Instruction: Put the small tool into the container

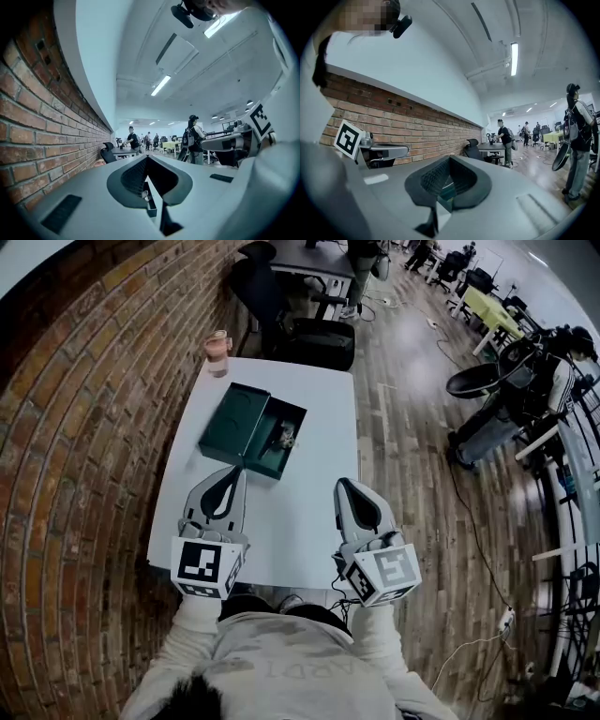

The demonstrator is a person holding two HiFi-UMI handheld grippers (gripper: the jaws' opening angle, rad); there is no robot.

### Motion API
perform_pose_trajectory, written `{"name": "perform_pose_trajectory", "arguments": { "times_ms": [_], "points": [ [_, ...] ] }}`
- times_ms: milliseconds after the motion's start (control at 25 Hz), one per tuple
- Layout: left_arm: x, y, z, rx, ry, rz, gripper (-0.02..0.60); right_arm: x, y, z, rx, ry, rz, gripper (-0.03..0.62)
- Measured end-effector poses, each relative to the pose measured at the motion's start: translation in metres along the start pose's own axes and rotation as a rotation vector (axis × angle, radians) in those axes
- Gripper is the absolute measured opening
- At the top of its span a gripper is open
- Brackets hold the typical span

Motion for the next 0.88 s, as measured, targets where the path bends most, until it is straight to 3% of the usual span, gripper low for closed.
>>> {"name": "perform_pose_trajectory", "arguments": {
  "times_ms": [880],
  "points": [
    [-0.043, 0.022, 0.01, -0.018, -0.009, 0.074, 0.006, -0.022, 0.02, -0.025, -0.048, 0.051, 0.047, 0.011]
  ]
}}
Point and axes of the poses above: the fingertips, and each gripper's own axes: x forward along the fingers, z to its right, y out of its top, the point moved 1 cm from there along -x, backward along the fingers, and after that the axes turned 14 degrees about y, right-handed, at the moved point
